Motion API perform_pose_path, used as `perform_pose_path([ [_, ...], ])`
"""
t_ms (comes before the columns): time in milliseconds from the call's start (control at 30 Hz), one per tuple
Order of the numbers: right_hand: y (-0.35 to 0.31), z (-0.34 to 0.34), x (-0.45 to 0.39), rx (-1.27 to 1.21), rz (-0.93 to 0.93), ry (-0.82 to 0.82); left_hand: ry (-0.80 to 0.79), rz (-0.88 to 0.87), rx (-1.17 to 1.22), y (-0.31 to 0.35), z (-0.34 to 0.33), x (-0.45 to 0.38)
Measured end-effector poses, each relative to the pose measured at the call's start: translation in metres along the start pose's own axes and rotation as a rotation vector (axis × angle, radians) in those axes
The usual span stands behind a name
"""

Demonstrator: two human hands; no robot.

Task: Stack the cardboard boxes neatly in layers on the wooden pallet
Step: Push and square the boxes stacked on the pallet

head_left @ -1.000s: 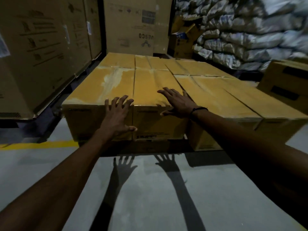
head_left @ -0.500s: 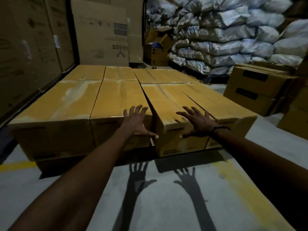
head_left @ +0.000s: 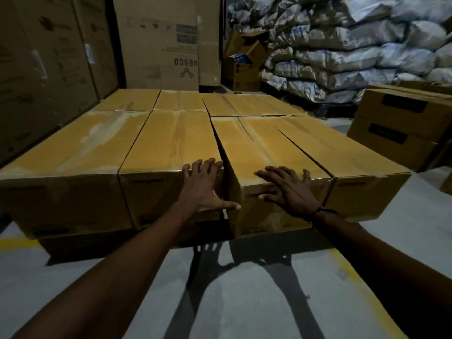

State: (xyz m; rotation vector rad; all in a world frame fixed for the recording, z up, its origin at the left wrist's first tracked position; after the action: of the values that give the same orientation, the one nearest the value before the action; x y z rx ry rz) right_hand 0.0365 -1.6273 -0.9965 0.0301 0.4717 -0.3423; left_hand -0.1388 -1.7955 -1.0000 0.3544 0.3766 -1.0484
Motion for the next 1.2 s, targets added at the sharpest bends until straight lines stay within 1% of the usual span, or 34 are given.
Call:
perform_pose_path([
  [200,-0.008,-0.008,-0.011,0.0,0.032,0.033,0.031,-0.003,-0.002,-0.002,-0.001,-0.001],
  [500,-0.02,-0.012,-0.027,0.006,0.027,0.055,0.084,-0.009,-0.014,-0.01,0.005,-0.004],
  [833,-0.017,-0.022,-0.052,0.029,0.021,0.074,0.174,0.002,-0.098,-0.007,0.01,-0.012],
  [1067,-0.013,-0.029,-0.066,0.044,0.014,0.094,0.232,0.087,-0.072,-0.01,0.008,-0.017],
  [1200,-0.012,-0.033,-0.069,0.069,0.019,0.115,0.237,0.131,-0.072,-0.008,0.007,-0.019],
])
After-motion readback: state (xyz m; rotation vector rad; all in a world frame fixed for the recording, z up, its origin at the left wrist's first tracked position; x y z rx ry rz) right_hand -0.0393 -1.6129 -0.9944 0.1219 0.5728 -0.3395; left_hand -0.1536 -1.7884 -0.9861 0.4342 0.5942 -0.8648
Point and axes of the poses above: each hand's wrist, its own x-axis away from the middle knuckle, its own z-axis out of the back of the hand, y = z × x, the point moved 8 cm from there along -x, towards the middle knuckle, and after that the axes turned 9 degrees about y, right-handed, at the moved point
